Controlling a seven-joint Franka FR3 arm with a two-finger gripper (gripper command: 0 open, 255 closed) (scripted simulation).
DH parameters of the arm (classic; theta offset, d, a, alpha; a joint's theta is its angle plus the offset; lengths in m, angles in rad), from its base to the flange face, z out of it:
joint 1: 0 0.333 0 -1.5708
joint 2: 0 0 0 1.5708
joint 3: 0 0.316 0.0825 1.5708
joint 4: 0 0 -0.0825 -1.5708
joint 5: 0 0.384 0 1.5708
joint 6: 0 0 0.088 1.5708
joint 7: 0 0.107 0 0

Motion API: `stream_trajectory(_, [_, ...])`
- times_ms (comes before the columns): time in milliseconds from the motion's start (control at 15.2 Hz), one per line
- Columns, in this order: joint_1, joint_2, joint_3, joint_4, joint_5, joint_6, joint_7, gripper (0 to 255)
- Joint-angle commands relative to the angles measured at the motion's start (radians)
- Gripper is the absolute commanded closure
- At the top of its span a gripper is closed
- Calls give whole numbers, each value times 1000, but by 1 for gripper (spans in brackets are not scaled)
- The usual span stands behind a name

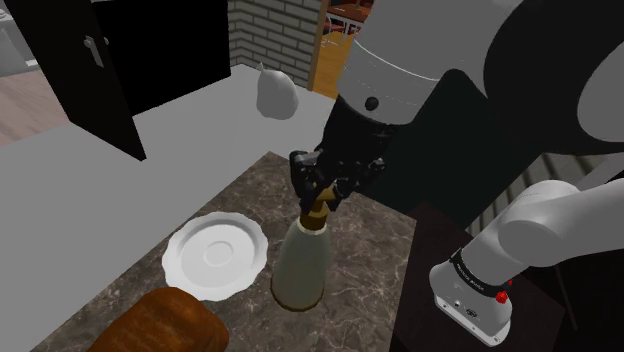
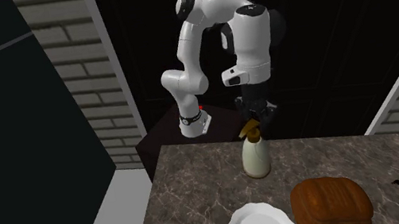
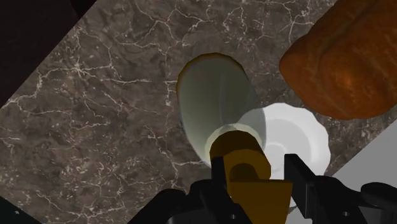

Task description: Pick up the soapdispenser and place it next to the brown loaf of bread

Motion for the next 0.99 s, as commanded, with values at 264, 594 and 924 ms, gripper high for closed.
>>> stream_trajectory(264, [3, 5, 33, -70, 20, 79, -8, 255])
stream_trajectory(594, [2, 17, 64, -123, 36, 147, -14, 255])
stream_trajectory(924, [-3, 37, 101, -172, 50, 217, -18, 255])
